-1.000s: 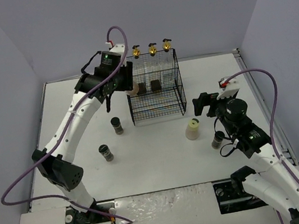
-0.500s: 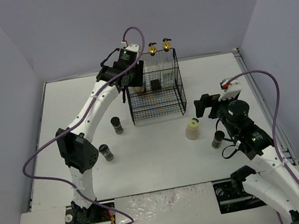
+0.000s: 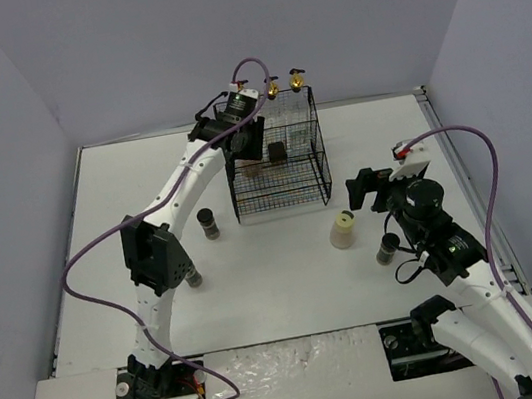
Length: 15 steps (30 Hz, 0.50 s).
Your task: Organize the condiment bottles
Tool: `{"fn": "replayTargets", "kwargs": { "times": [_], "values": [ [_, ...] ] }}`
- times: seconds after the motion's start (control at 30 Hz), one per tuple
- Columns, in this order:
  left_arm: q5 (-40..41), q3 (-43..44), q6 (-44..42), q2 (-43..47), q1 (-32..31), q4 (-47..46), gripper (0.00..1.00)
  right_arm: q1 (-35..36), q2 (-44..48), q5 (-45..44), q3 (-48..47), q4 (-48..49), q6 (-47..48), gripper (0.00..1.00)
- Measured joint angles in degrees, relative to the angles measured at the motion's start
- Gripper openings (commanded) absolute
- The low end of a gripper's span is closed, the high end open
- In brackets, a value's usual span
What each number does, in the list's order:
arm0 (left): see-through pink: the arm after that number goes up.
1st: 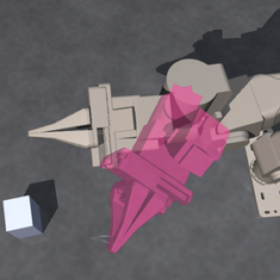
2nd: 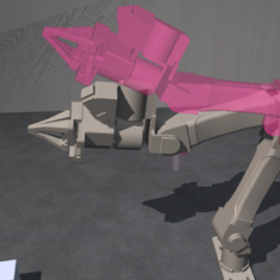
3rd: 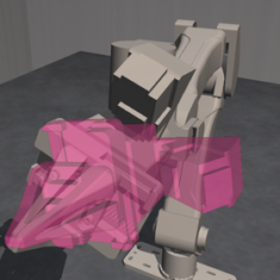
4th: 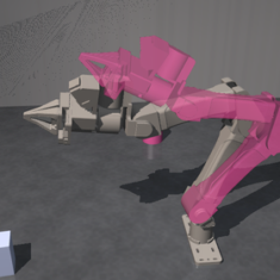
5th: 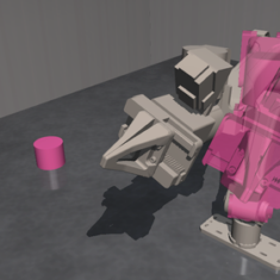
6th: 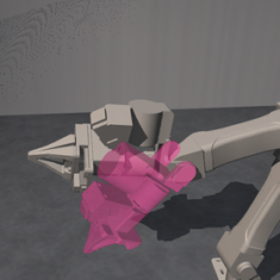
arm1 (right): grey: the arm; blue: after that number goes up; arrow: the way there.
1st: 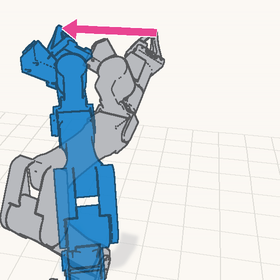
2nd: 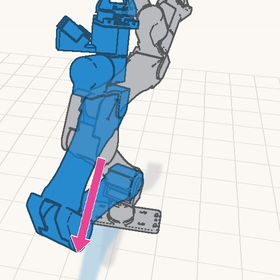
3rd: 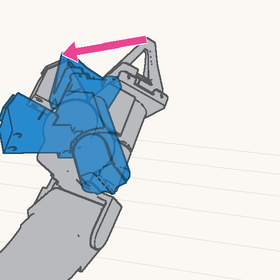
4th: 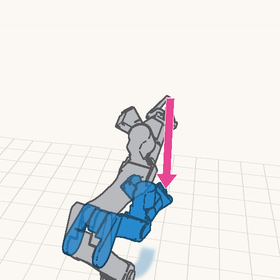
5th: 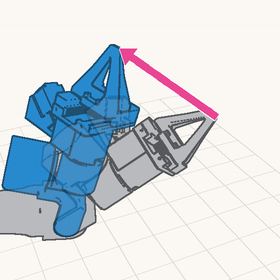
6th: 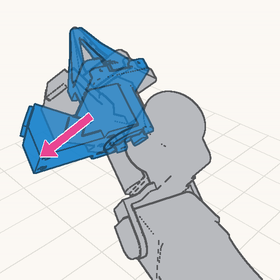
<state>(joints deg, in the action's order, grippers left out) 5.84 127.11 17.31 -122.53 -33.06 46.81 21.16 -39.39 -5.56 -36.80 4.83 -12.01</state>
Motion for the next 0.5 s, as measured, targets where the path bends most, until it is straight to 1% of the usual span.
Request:
{"fn": "replayTargets", "kwargs": {
  "times": [0.1, 0.33, 0.4, 0.5],
  "values": [
    [0.0, 0.1, 0.5, -1.9, 0.0, 0.3, 0.32, 0.0, 0.0, -0.3, 0.0, 0.0, 0.0, 1.0],
    [0.2, 0.0, 1.9, -3.4, 0.0, -0.8, 0.57, 0.0, 0.2, -0.7, 0.1, -0.2, 0.0, 1.0],
    [0.4, -0.3, 2.2, -3.4, 0.0, -1.4, 0.66, 0.0, 0.2, -0.8, 0.3, -0.2, -0.1, 1.0],
    [0.6, -0.7, 2.5, -3.4, 0.0, -2.1, 0.74, 0.0, 0.2, -1.0, 0.7, -0.4, -0.1, 1.0]
  ]
}}
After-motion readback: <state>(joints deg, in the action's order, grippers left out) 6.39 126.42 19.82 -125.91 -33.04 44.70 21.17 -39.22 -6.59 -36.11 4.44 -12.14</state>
